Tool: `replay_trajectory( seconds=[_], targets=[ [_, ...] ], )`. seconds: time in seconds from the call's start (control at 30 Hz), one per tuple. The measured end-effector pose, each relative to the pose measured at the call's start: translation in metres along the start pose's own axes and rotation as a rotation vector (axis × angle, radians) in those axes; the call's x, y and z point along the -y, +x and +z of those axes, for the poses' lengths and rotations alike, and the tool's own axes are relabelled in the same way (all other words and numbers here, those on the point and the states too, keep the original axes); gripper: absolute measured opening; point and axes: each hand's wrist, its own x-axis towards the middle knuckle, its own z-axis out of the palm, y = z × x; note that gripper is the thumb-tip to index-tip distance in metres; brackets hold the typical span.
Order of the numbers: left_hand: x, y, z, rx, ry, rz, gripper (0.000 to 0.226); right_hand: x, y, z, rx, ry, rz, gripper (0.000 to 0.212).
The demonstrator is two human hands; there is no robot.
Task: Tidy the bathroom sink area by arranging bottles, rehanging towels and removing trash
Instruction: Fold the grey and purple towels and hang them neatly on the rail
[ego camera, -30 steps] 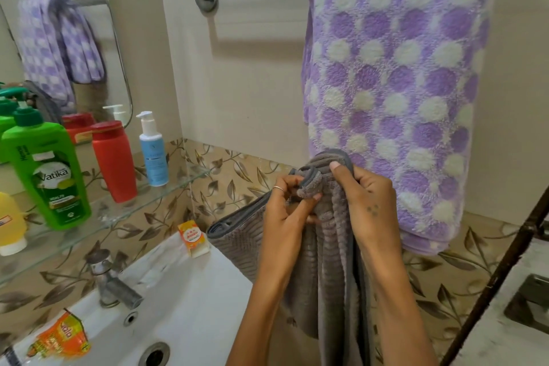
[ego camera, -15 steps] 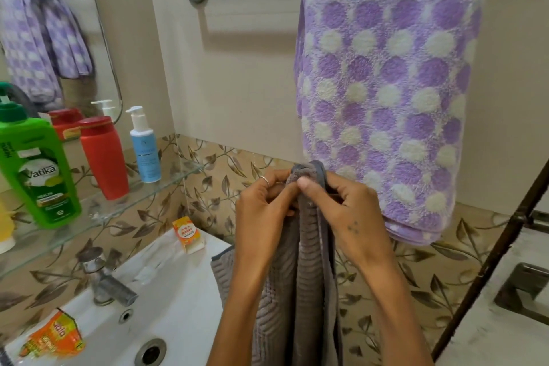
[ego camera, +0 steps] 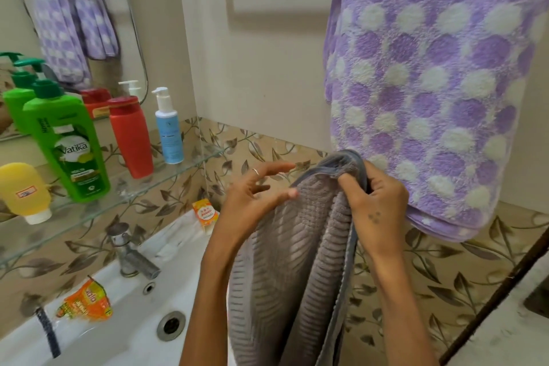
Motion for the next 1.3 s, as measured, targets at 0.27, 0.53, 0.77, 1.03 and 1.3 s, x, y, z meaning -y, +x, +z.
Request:
replay_trajectory(
  seconds=[0.27,0.53,0.77,1.03,1.3],
  targets=[
    [0.061,-0.009,-0.009,0.222,0.383,-0.170,0.064,0.002,0.003,-0.004,-0.222,0.079,-0.026,0.027],
    [0.118,-0.015,-0.009,0.066,0.744,-0.303,0.030,0.009,0.006,-0.012,-0.329,0.104,-0.080,0.020],
    [0.116,-0.014,0.016,-0.324,0.758,-0.264,0.020,0.013,-0.003,-0.010,-0.226,0.037,-0.138,0.016],
    [0.076,0.041,-0.018,-0.525,0.786,-0.343,0.024,0.009,0.005,-0.031,-0.294,-0.149,-0.116,0.018],
    [0.029,0.083,-0.033,-0.565,-0.210,-0.266,0.026,0.044,0.029,-0.042,-0.375,-0.381,-0.265,0.020]
  ],
)
